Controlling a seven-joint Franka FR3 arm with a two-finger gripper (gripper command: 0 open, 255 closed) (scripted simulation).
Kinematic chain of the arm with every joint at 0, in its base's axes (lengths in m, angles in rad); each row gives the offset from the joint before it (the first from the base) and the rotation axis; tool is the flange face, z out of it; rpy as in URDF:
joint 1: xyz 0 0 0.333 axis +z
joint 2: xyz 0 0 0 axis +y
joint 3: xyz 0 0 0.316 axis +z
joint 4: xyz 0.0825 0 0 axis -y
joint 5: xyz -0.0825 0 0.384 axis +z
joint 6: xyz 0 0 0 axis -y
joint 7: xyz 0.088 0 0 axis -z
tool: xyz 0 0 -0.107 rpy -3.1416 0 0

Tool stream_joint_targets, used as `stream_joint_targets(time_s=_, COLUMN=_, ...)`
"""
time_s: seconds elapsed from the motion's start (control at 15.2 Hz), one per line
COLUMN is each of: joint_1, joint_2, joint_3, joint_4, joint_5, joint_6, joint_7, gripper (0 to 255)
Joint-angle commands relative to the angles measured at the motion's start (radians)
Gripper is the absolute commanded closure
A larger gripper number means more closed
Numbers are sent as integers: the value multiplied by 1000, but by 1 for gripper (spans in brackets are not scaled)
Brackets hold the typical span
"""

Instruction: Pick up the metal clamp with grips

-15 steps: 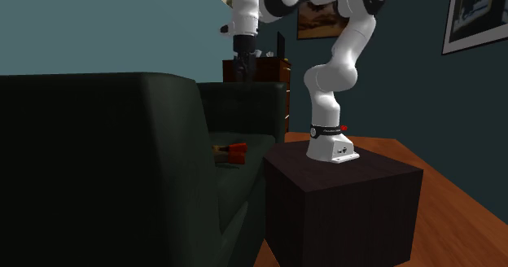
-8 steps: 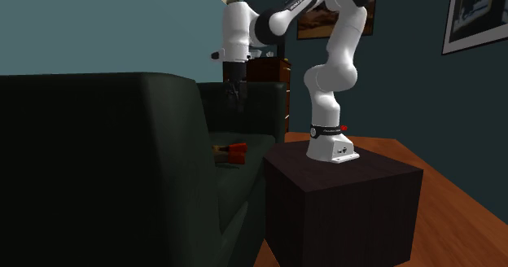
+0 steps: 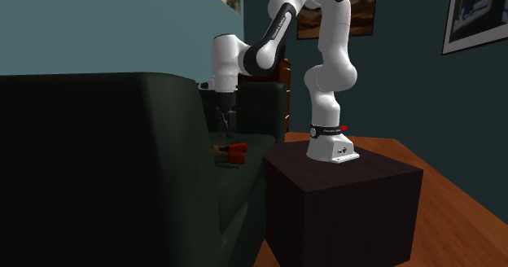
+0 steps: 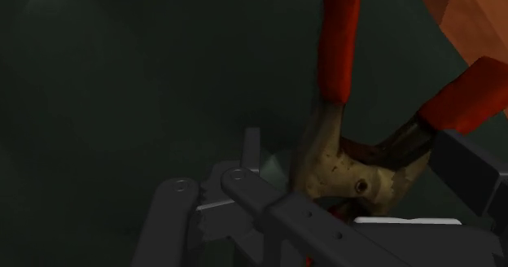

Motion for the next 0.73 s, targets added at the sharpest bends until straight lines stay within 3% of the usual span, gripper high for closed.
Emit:
stream_joint_targets(time_s=0.0, joint_1=-2, joint_2=43, joint_3=0, joint_4=1, joint_5=-8, joint_6=42, joint_7=6, gripper=0)
stream_joint_targets(time_s=0.53, joint_1=-4, joint_2=124, joint_3=-2, joint_4=-4, joint_5=-32, joint_6=129, joint_7=26, gripper=0)
stream_joint_targets(time_s=0.59, joint_1=-4, joint_2=123, joint_3=-2, joint_4=-4, joint_5=-31, joint_6=128, joint_7=25, gripper=255)
stream_joint_targets(time_s=0.66, joint_1=-4, joint_2=123, joint_3=-2, joint_4=-4, joint_5=-31, joint_6=128, joint_7=25, gripper=255)
